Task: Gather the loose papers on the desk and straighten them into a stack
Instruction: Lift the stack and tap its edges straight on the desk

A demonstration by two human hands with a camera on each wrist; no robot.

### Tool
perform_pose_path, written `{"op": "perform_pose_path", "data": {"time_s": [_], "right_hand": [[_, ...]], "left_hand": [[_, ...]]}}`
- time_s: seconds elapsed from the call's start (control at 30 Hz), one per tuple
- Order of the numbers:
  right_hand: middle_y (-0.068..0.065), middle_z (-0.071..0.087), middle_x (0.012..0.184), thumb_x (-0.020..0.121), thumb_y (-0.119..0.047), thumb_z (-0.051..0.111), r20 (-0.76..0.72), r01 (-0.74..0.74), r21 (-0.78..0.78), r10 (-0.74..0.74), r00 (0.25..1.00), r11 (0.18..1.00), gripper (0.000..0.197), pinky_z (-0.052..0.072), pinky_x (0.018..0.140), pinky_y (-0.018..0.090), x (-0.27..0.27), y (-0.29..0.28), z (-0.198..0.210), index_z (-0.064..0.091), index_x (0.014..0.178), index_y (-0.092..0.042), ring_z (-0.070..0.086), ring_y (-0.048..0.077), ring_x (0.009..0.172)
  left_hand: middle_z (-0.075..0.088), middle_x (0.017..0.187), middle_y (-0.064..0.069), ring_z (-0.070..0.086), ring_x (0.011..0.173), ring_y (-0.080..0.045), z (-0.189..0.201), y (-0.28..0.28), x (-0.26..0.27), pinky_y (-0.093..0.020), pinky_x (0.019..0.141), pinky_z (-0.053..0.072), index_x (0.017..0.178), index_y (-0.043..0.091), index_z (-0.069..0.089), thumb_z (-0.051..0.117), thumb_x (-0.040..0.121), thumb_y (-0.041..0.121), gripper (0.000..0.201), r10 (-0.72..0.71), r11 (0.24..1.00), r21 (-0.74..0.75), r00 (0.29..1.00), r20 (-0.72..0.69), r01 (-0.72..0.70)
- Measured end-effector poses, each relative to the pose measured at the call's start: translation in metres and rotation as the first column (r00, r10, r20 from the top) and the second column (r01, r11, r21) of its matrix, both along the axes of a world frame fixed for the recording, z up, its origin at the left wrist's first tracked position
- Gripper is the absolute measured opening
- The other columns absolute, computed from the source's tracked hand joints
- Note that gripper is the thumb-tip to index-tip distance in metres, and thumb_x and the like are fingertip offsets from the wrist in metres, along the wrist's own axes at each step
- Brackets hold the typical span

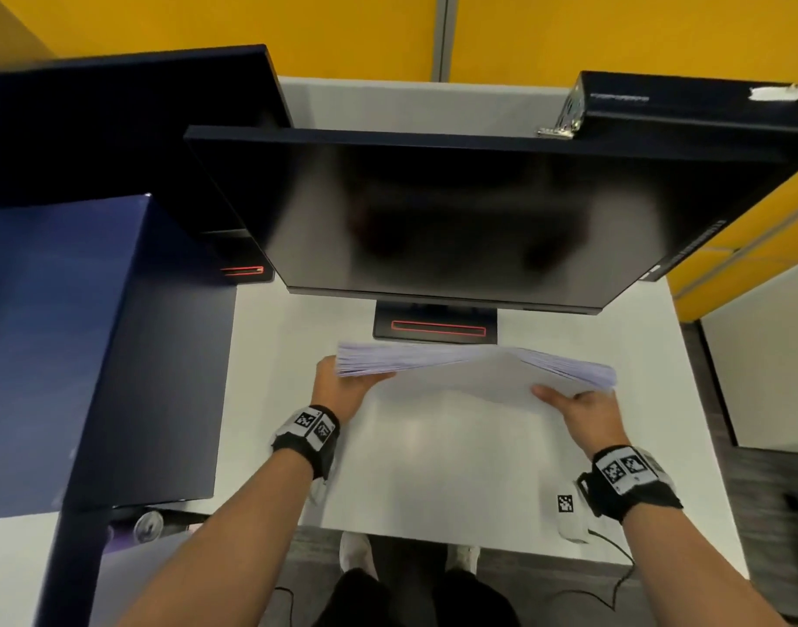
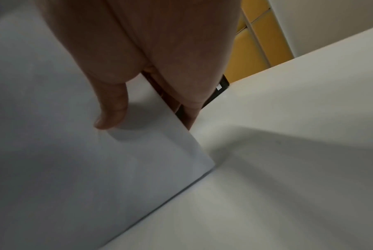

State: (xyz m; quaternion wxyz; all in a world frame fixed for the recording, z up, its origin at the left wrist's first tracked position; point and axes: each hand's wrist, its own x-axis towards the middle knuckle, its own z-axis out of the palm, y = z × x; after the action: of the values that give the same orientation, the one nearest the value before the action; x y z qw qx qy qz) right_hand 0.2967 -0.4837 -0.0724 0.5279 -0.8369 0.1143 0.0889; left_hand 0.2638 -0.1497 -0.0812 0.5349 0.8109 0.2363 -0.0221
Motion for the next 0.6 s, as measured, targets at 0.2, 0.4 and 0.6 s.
{"op": "perform_pose_path", "data": {"time_s": [0.2, 0.4, 0.6], "right_hand": [[-0.004, 0.075, 0.075, 0.071, -0.011, 0.086, 0.124, -0.054, -0.018, 0.056, 0.991, 0.998, 0.018, 0.048, 0.063, 0.009, 0.005, -0.024, 0.029, 0.074, 0.084, -0.015, 0.067, 0.011, 0.07], [-0.026, 0.072, 0.088, 0.078, -0.024, 0.081, 0.247, -0.372, -0.21, 0.417, 0.875, 0.904, 0.021, 0.044, 0.065, 0.007, 0.001, 0.024, 0.087, 0.07, 0.09, -0.038, 0.066, -0.007, 0.084], [-0.013, 0.053, 0.042, 0.086, -0.017, 0.074, 0.364, -0.172, -0.078, 0.189, 0.912, 0.982, 0.043, 0.035, 0.047, 0.01, -0.009, 0.065, 0.096, 0.052, 0.054, -0.033, 0.046, -0.002, 0.045]], "left_hand": [[0.072, 0.07, 0.011, 0.064, 0.059, 0.004, 0.087, 0.02, 0.027, -0.01, 0.06, 0.049, 0.079, 0.016, 0.081, 0.09, 0.069, 0.02, 0.014, -0.263, 0.94, 0.251, 0.96, 0.099, 0.232], [0.041, 0.049, 0.011, 0.046, 0.057, -0.014, 0.205, -0.018, 0.048, -0.022, 0.05, 0.027, 0.062, 0.024, 0.067, 0.075, 0.083, 0.035, 0.026, -0.62, 0.478, 0.716, 0.773, -0.135, 0.508], [0.063, 0.077, 0.008, 0.056, 0.076, -0.015, 0.224, -0.046, 0.041, -0.027, 0.065, 0.037, 0.097, 0.027, 0.075, 0.068, 0.089, 0.037, 0.014, -0.731, 0.338, 0.798, 0.673, -0.111, 0.499]]}}
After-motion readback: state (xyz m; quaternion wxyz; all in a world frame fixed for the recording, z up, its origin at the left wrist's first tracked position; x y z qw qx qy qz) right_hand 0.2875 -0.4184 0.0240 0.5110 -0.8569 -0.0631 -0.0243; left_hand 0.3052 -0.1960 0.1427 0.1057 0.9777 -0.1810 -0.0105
